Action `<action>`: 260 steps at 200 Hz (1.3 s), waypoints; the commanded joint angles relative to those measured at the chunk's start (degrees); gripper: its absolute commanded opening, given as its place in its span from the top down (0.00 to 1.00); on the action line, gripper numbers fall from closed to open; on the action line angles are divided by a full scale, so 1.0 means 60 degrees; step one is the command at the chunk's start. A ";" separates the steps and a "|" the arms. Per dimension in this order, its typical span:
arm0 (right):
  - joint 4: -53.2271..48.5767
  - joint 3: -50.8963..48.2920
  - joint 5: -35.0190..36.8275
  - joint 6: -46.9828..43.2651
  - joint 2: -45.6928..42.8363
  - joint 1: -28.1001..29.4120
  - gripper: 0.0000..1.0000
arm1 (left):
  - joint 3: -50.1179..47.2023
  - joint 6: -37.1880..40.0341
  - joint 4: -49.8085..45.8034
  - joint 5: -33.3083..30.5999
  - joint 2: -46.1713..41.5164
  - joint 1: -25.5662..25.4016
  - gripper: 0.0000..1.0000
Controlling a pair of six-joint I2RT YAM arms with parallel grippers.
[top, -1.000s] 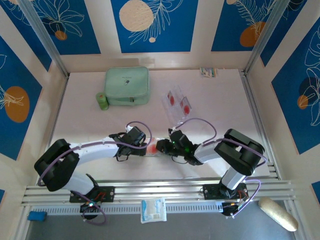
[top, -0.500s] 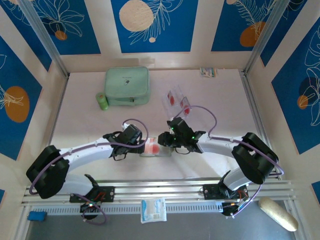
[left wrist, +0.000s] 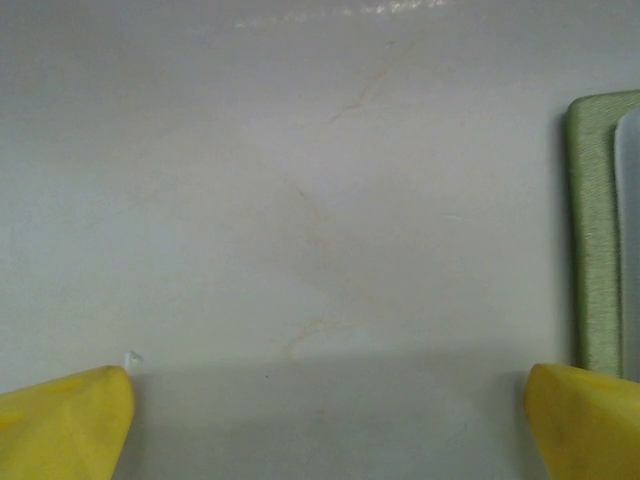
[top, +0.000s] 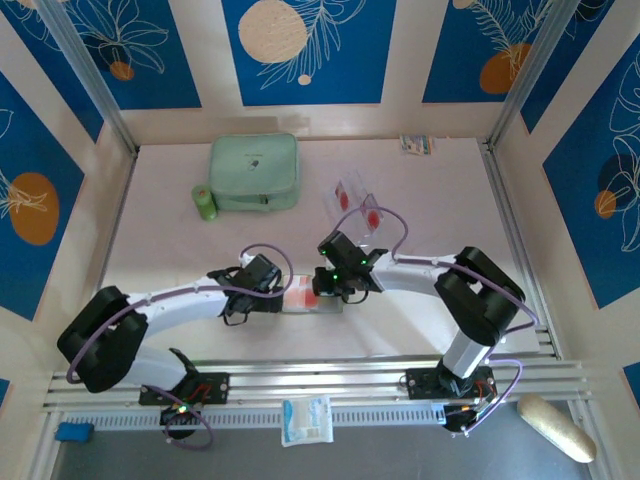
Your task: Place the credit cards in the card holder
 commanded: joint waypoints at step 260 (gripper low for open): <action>-0.0588 0.0522 -0.0180 -0.0012 0.0313 0.0545 1.00 | 0.0142 0.0114 -0.0333 -0.0282 0.0195 0.0388 0.00</action>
